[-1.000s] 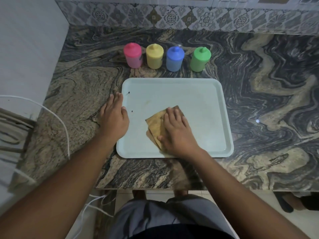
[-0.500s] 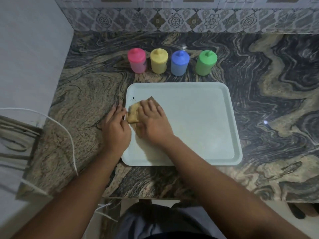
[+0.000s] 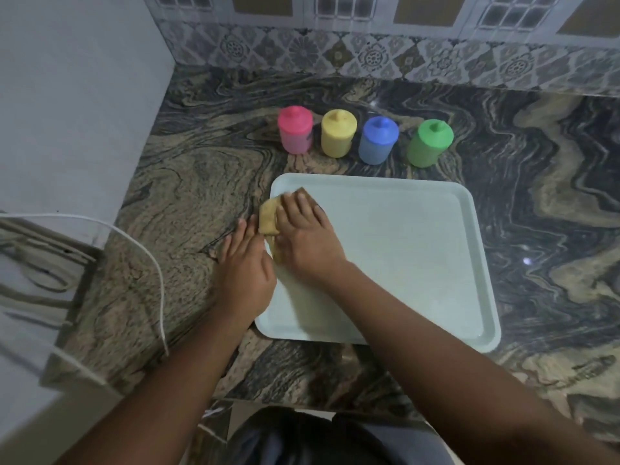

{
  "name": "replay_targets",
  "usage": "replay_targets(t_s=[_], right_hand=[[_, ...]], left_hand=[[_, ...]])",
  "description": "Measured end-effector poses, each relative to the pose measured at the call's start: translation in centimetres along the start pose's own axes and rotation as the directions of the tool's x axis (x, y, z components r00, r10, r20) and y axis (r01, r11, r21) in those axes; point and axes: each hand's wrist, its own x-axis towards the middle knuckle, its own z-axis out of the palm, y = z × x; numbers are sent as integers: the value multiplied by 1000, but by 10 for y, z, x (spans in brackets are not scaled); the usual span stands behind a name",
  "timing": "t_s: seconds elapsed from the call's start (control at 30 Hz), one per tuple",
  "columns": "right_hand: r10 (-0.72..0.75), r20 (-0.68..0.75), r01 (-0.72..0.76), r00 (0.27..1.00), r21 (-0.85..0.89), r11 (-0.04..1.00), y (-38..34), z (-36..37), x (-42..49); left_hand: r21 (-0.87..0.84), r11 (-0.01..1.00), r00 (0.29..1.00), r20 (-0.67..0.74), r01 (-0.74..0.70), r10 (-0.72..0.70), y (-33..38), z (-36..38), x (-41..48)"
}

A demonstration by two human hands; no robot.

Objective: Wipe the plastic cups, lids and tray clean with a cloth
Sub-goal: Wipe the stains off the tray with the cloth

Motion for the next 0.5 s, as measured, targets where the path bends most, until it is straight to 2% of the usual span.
replay_targets(t_s=[0.1,0.17,0.23,0.3,0.4,0.5], right_hand=[[-111,34,112,993,-38,993,18,-1,-45],[-38,6,39,999,-36,999,36,-9,-49],[98,-34,-99,995,-48,994,40,-17,-22],[159,-35,-160,987,-33,987,29,-19,12],[84,-24,-84,996,-10,996,6,-8,21],[-86,-23,86,996,-38,996,8,8,-39]], left_hand=[[13,1000,1000,17,6,-6,1,0,1],[27,999,1000,24,18,-19,3,1,1],[48,998,999,33,31,-32,4,1,1],[64,997,999,40,30,-33,5,1,1],[68,997,999,36,32,-35,6,2,1],[58,998,999,35,31,-33,6,0,2]])
